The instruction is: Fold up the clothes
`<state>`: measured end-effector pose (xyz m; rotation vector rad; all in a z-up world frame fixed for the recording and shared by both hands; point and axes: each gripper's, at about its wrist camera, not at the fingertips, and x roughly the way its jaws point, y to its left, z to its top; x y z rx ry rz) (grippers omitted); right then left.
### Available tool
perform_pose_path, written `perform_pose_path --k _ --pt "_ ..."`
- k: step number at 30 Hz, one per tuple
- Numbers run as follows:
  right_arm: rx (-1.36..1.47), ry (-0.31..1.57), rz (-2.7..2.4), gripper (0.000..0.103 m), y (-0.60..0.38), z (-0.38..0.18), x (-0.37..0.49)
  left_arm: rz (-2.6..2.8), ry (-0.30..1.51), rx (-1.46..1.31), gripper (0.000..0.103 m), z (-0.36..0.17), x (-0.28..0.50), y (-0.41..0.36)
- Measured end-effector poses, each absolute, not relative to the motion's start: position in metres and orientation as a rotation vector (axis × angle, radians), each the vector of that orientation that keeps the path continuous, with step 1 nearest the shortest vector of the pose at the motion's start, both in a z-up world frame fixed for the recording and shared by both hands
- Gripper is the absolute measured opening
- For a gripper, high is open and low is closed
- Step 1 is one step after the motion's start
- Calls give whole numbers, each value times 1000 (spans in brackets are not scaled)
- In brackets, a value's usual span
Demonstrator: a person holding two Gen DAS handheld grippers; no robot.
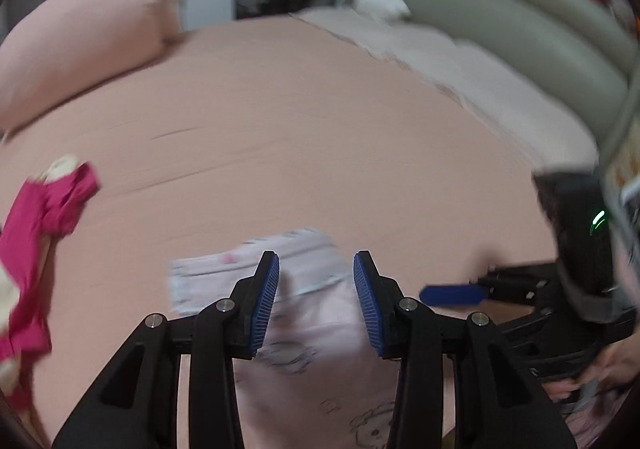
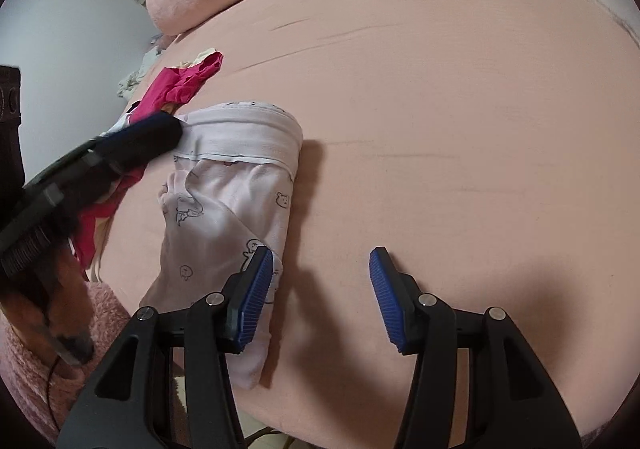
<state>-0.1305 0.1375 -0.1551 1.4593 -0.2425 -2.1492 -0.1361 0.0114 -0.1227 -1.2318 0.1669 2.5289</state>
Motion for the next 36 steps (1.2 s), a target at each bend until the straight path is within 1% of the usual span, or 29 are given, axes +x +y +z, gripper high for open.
perform_pose_path --k 5,6,10,13,15,16,18,21,22,25,26,27,29,32,34,36 --pt "1438 -314 -2086 52 132 -170 -123 2511 419 -1371 41 -153 -160 37" --pt "1435 -325 -2085 52 132 -173 -122 2520 427 -1391 41 -155 -163 37" --pt "1413 -222 -2112 50 125 -172 -117 2575 256 -1445 41 -153 -177 24" --pt "1398 -130 -2134 50 119 -170 -109 2586 -13 -1443 41 -146 -180 2" --pt "1387 -141 -2132 49 117 -167 -111 2613 -182 -1373 41 -134 -162 -14" --pt "1381 -147 -2130 49 116 -166 -112 2628 -239 -1341 41 -130 -151 -21" --pt "1370 -157 -2128 50 115 -163 -113 2651 -258 -1323 41 -127 -124 -27" --pt "1353 -173 -2123 51 112 -159 -116 2652 -192 -1366 41 -142 -87 -20" --pt "1354 -138 -2131 51 107 -160 -116 2655 -163 -1399 41 -150 -79 -18" --pt "1370 76 -2169 49 83 -167 -112 2684 -51 -1521 41 -175 -66 -16" --pt "1379 117 -2169 49 81 -167 -110 2704 -17 -1543 44 -176 -61 -20" --pt "1397 137 -2163 49 83 -167 -108 2720 -16 -1559 52 -174 -57 -25" --pt "1427 142 -2172 49 91 -162 -104 2746 -86 -1561 52 -166 -48 -37" --pt "1419 82 -2215 49 100 -151 -98 2785 -191 -1505 51 -154 -35 -50" --pt "1385 27 -2218 51 102 -145 -95 2755 -254 -1506 51 -157 -28 -51" --pt "1370 18 -2191 51 94 -146 -92 2736 -266 -1584 52 -169 -28 -54"
